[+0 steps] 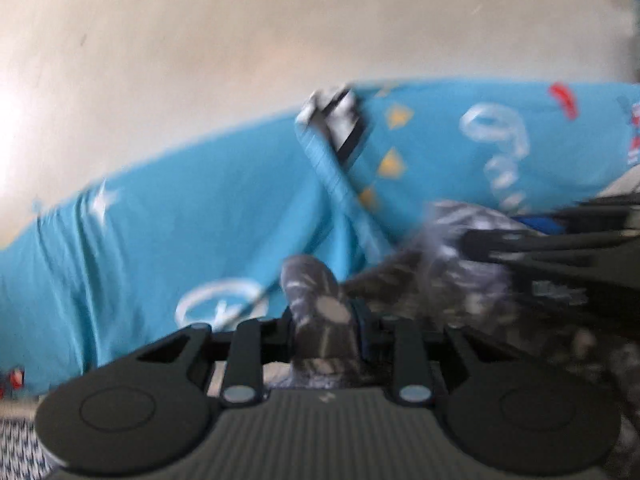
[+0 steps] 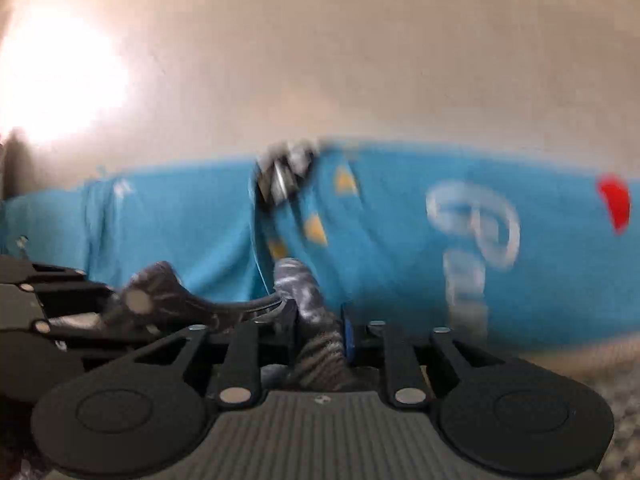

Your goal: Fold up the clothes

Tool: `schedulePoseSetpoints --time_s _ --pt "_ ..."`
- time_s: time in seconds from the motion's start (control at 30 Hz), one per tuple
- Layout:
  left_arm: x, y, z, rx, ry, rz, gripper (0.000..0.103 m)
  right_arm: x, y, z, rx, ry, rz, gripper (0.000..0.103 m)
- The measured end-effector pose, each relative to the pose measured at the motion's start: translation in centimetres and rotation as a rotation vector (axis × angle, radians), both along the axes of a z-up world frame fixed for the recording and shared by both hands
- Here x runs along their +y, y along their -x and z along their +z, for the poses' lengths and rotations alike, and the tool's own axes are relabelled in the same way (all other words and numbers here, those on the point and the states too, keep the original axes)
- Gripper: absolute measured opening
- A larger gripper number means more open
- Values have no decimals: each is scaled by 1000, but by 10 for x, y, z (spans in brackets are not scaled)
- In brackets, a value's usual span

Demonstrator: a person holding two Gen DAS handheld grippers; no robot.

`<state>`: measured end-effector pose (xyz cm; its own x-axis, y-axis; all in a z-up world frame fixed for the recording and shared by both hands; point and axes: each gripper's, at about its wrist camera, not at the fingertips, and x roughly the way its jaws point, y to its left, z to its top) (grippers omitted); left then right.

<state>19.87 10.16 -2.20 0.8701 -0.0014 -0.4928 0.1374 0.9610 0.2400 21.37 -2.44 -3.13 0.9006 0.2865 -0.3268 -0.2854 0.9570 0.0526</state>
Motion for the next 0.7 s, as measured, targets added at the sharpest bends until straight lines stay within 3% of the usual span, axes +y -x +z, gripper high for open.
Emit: schedulePoseSetpoints --time_s 0.1,0.27,0.43,0.53,0.7 --pt "13 -2 -8 29 36 46 49 -10 -7 -4 47 -56 -6 36" --pt "30 9 16 7 194 84 95 -33 -5 7 69 -138 -30 37" --pt "33 37 54 3 275 47 101 -54 6 19 114 -151 -53 37" --pt "35 60 64 60 341 43 103 -63 19 28 128 -126 -73 37" --pt "35 98 67 144 361 72 103 -81 42 46 151 -80 -96 38"
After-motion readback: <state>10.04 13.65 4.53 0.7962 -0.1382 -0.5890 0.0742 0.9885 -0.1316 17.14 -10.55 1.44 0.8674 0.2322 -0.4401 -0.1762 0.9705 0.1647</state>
